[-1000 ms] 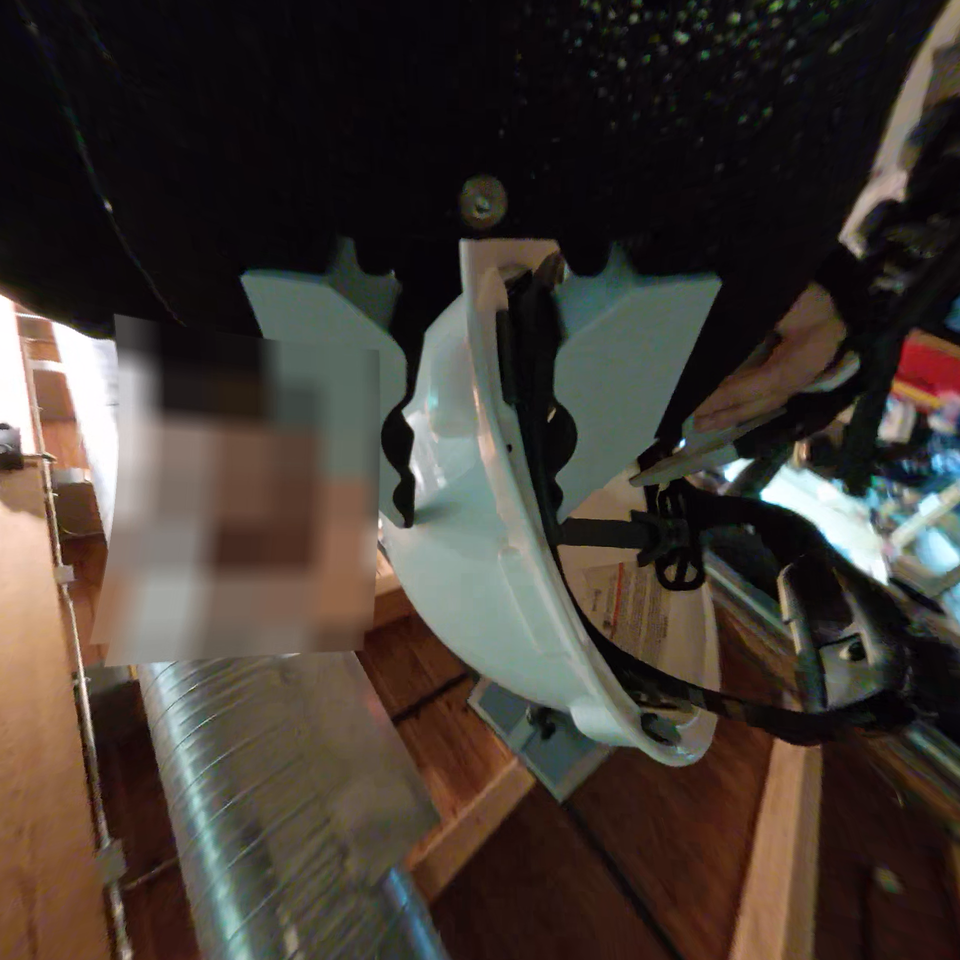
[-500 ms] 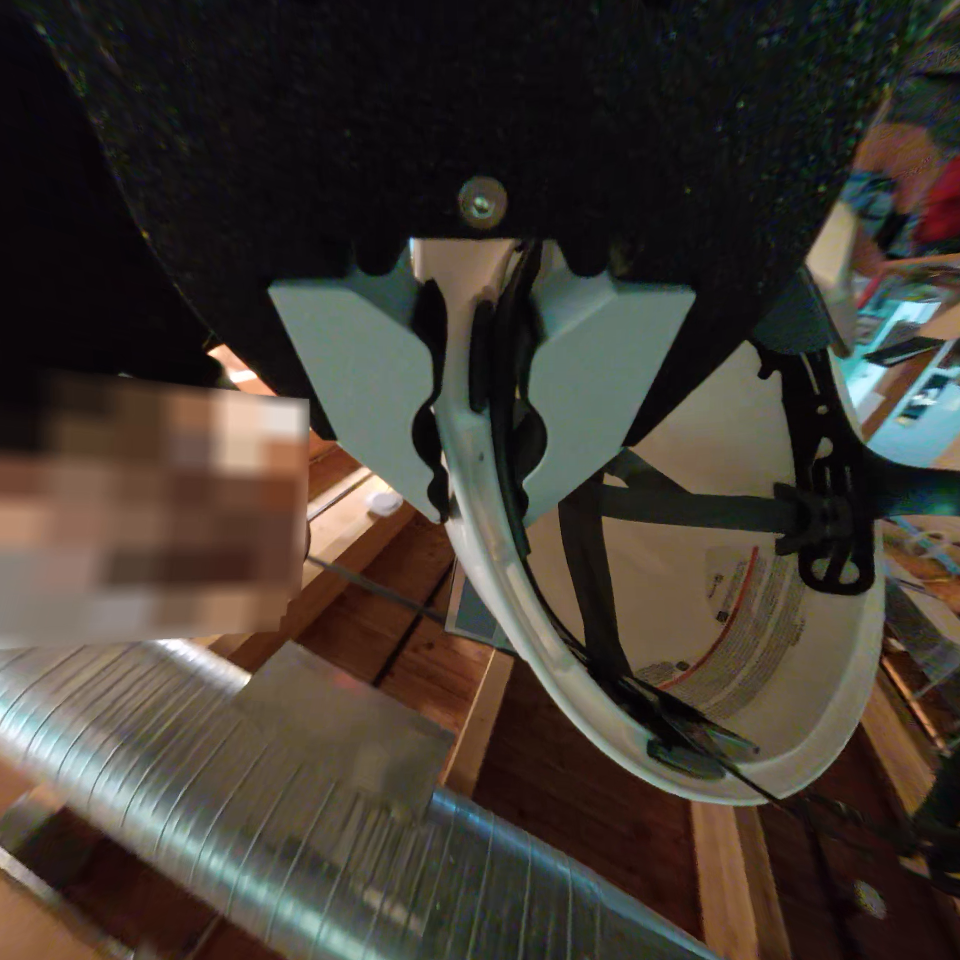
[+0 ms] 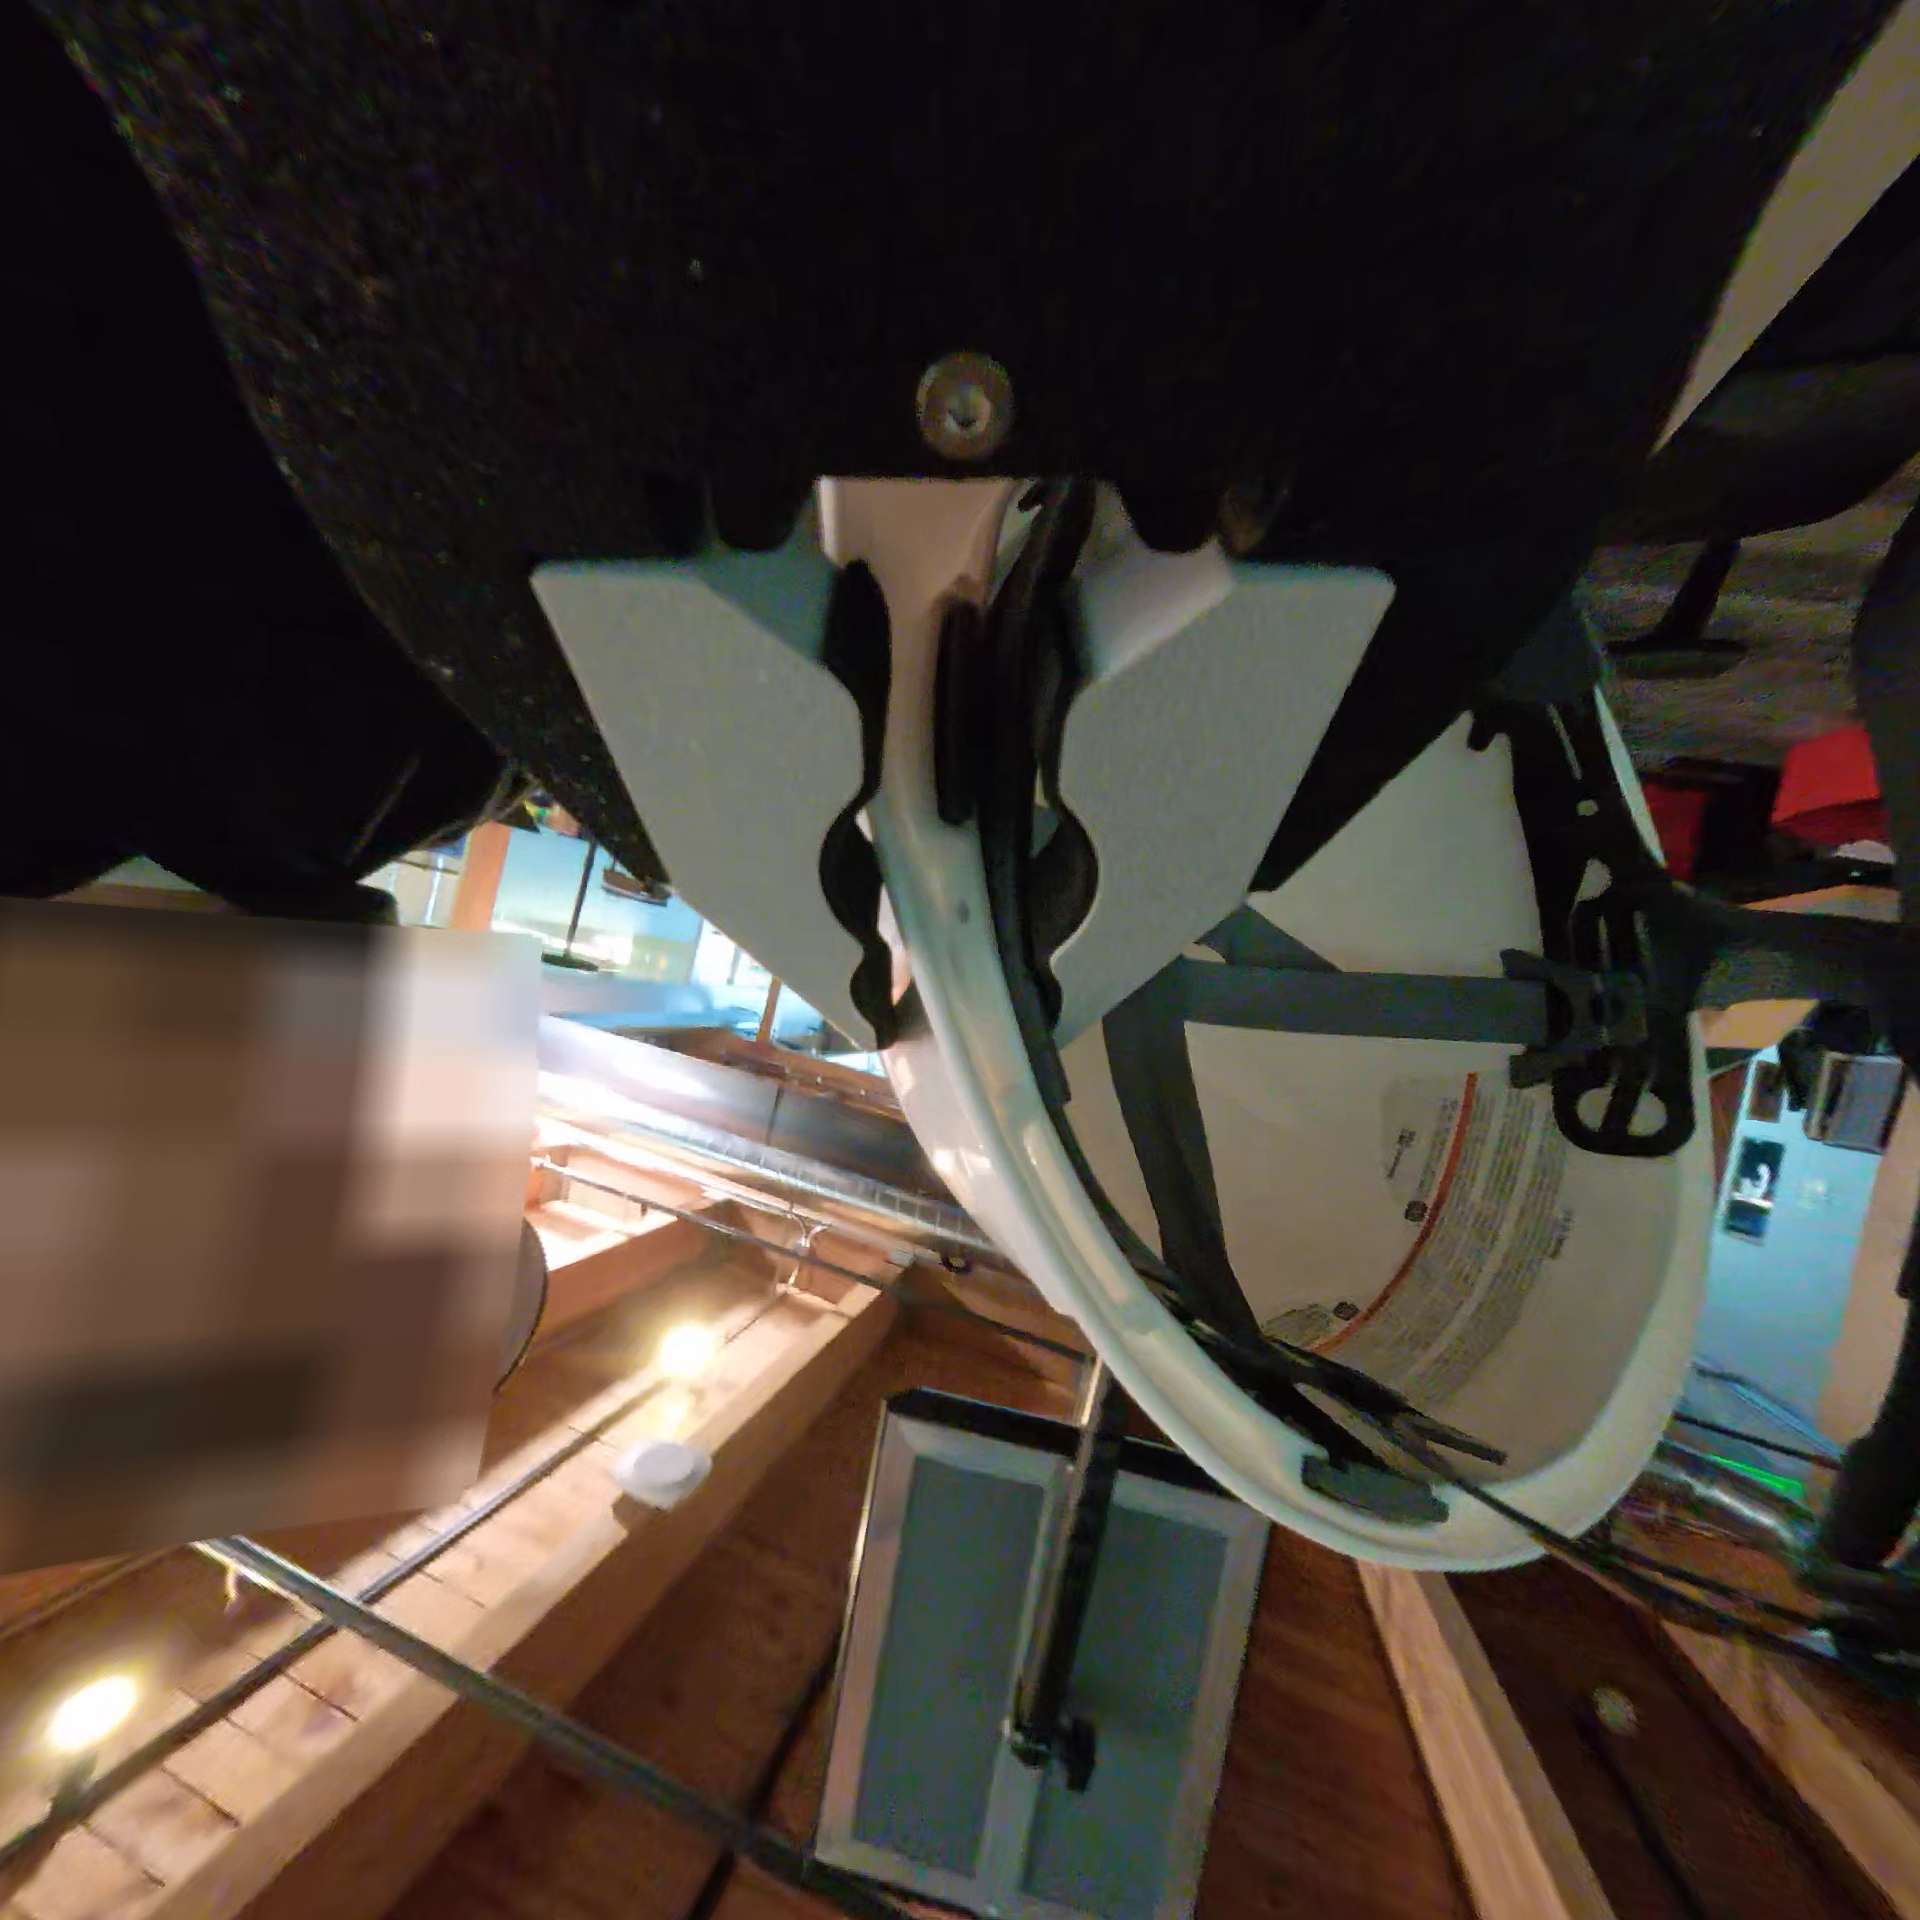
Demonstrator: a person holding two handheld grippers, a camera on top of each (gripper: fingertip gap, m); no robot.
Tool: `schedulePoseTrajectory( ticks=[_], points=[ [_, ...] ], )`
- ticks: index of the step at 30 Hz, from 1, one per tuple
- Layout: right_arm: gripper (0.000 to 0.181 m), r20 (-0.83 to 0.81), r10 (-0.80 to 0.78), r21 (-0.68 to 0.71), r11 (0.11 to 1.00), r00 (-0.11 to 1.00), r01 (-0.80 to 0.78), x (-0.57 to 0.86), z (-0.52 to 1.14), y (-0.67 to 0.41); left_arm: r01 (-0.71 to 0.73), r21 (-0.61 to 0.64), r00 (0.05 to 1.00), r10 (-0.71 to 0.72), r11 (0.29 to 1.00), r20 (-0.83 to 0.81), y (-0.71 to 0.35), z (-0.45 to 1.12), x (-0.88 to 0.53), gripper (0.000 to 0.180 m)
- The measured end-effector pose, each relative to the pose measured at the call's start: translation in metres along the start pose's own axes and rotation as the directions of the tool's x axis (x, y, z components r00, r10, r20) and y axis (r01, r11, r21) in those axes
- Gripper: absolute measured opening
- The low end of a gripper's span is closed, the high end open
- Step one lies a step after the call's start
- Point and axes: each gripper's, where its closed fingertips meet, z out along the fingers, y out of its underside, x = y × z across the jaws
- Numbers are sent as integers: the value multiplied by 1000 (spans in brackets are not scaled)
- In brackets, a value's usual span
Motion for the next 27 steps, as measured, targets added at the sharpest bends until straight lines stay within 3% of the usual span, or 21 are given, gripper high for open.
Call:
schedulePoseTrajectory(
  ticks=[4, 9, 12, 17, 20, 22, 27],
  points=[
    [158, 20, -27, -18, 999, 999, 27, -8, 8, -6, -52, -41, 999, 52, 998, 2, -4, 8, 9, 26],
    [158, 21, 5, -26, 1000, 1000, -4, -2, 3, -2, -197, -148, 957, 222, 969, 184, -6, 6, 0, 43],
    [158, 0, 5, 53, 999, 1000, -5, 0, -2, -11, -352, -270, 849, 427, 896, 312, -8, 3, -6, 51],
    [158, 51, 3, 39, 999, 999, -5, -7, 2, -3, -519, -458, 674, 675, 721, 299, 1, 13, 5, 90],
    [159, 61, -69, 11, 998, 996, 68, -14, 11, 0, -515, -585, 578, 758, 626, 303, 2, 12, 3, 124],
    [159, 87, -93, 9, 996, 992, 92, -17, 15, -3, -494, -634, 559, 776, 595, 292, 3, 9, 4, 129],
    [159, 88, -128, -122, 983, 988, 139, -5, 19, 2, -383, -660, 575, 726, 646, 377, 3, -10, -12, 133]
  ],
)
